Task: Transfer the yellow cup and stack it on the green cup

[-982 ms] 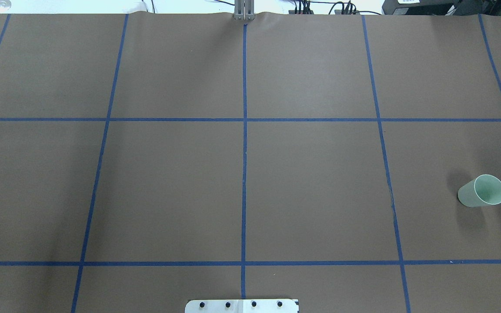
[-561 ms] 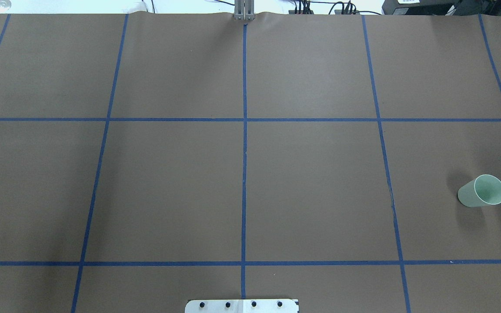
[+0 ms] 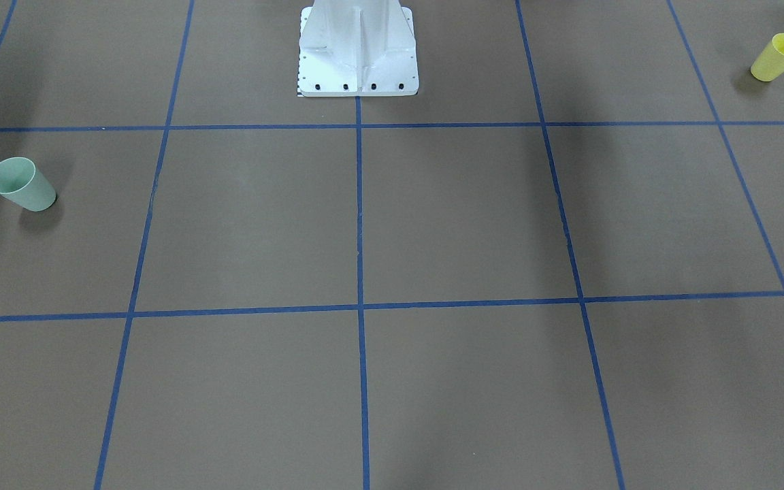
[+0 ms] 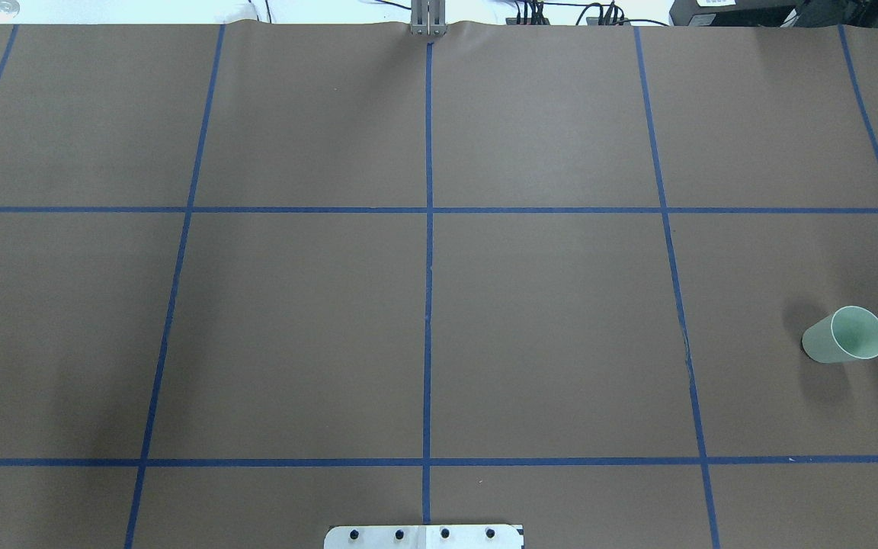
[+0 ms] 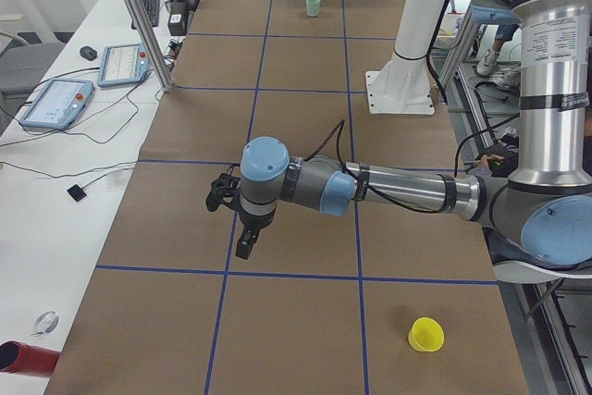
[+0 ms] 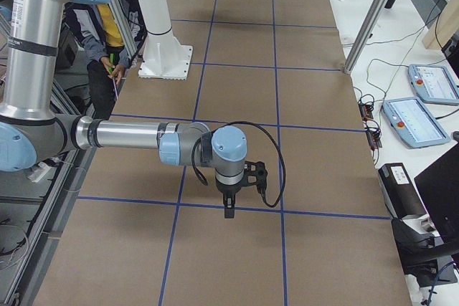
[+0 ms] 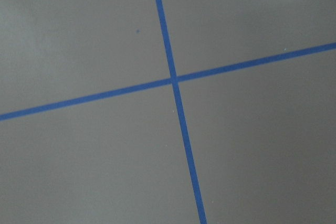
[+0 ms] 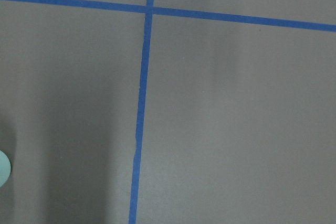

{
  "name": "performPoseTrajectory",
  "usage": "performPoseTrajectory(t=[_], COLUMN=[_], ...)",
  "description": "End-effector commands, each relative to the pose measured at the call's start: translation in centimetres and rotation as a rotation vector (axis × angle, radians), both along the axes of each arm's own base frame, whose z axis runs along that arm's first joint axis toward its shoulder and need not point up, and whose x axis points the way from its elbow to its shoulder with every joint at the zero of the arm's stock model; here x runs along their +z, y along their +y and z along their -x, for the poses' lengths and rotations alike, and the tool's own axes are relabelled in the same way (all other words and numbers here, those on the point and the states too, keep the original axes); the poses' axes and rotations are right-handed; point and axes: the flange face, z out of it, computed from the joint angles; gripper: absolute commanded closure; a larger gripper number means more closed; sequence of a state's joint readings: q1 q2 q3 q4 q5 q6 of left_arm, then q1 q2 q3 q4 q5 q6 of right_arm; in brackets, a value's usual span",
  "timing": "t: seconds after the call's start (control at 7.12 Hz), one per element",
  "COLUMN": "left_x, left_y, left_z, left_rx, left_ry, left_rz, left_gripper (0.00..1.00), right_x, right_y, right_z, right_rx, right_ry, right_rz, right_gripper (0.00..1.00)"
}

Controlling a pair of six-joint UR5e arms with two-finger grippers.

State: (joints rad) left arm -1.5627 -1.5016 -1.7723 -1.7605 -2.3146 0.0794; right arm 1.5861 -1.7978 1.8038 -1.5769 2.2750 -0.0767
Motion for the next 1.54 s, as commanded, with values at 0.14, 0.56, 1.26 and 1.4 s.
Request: performPoseTrajectory(t=[0.14,0.56,1.26,1.4], left_x=[-3.8,-8.2,-19.3,-19.5], left_y=[-2.4,-3.1,-3.2,-3.0], left_z=[-0.1,-0.8,-7.3,-8.3], left_rx=[0.009,0.016,-0.303,-0.364], left_ry=[0.005,0.012,-0.002,-0.016], left_rz=[-0.128,-0.289,-0.253,-0.222], left_gripper=[0.0,0.0,0.0,0.0], right_x=[0.1,0.6,0.8,0.8], right_y=[0.0,0.2,0.2,0.3], right_z=[0.0,0.0,0.0,0.0], right_rx=[0.0,0.0,0.0,0.0], right_ry=[0.0,0.0,0.0,0.0], right_rz=[0.001,0.012,0.017,0.017], right_gripper=[0.0,0.0,0.0,0.0])
